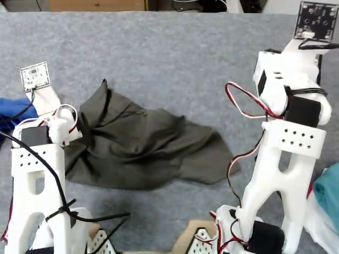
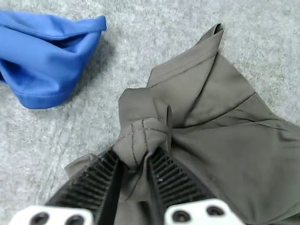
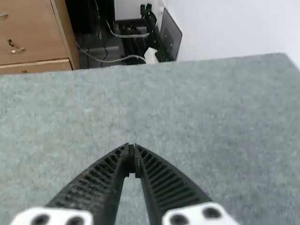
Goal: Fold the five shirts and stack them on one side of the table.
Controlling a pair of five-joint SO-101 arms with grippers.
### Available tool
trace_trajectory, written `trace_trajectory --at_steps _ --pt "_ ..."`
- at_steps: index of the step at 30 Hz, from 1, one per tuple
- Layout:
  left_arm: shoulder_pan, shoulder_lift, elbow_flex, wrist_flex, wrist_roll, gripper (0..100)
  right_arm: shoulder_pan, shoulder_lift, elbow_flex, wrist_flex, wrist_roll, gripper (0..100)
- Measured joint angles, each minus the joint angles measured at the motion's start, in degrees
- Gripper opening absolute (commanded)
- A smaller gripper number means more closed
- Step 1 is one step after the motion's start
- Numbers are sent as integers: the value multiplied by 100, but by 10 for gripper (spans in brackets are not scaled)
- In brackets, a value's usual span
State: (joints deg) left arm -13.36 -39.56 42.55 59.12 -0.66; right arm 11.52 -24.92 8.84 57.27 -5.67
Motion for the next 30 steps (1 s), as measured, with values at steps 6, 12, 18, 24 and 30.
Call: trace_trajectory --at_steps 6,12,18,24,30 --pt "0 0 237 -800 0 19 0 0 615 0 0 5" --pt "0 0 536 -1213 -9 19 0 9 1292 0 0 5" --pt "-141 0 536 -1213 -26 19 0 -176 1301 0 0 5" --pt "-202 0 536 -1213 -26 19 -255 -721 1591 0 0 5" --pt "-176 0 615 -1213 -26 19 -1407 -730 2971 -264 0 5"
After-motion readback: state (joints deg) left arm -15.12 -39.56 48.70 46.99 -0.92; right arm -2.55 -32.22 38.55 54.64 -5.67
